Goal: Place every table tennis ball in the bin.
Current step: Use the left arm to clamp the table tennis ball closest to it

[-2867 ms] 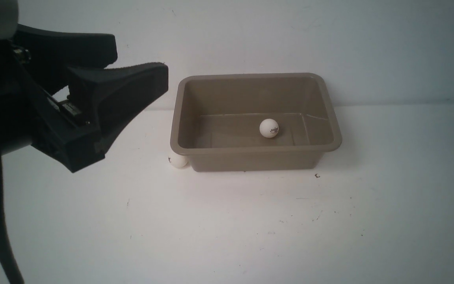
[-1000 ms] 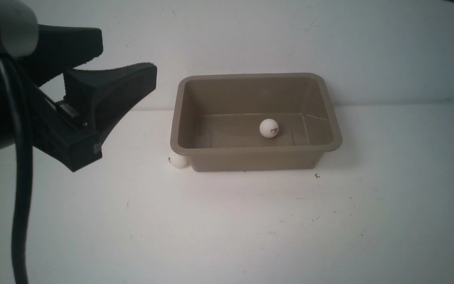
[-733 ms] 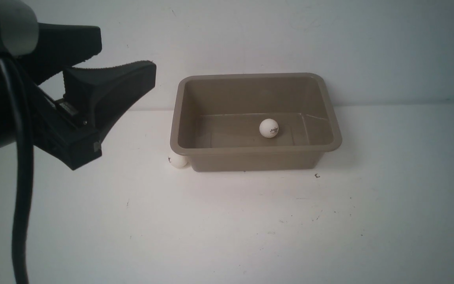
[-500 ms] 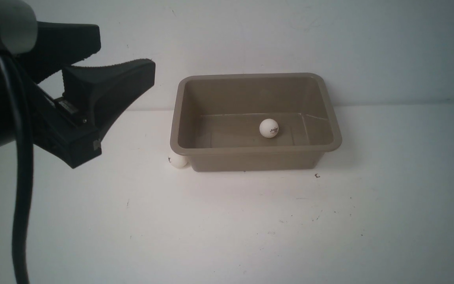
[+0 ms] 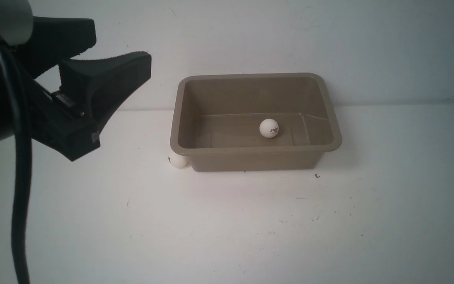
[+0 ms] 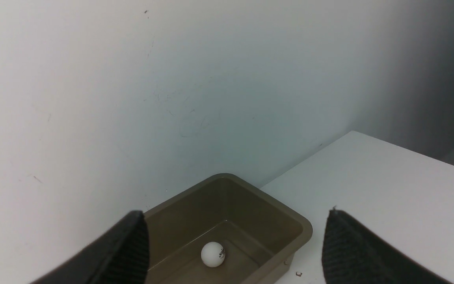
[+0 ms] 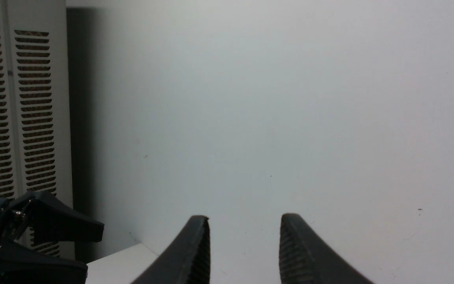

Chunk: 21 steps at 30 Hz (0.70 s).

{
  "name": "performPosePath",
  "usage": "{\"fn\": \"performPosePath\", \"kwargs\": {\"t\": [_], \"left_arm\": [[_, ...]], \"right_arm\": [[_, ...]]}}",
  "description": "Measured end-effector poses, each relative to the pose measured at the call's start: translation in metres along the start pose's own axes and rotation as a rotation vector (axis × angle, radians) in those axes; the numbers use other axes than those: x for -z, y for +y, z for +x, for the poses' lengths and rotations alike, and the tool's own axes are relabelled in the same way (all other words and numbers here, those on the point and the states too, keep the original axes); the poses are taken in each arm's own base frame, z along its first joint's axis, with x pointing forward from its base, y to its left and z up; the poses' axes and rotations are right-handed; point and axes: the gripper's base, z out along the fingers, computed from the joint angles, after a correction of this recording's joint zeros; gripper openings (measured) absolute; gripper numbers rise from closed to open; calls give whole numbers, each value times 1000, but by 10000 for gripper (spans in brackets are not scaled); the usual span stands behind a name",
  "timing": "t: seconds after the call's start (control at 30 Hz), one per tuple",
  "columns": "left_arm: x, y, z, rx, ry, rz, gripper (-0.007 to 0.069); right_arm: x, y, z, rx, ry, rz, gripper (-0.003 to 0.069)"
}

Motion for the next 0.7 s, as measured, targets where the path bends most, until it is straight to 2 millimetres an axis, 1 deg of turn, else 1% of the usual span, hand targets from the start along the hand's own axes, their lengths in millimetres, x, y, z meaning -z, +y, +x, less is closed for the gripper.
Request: {"fn": "performPosePath", "kwargs": {"t": [0.7], "left_arm": [[0,0,-1,21,-6,4,535]], "right_arm": [[0,1,1,-7,16,-16,238]]}}
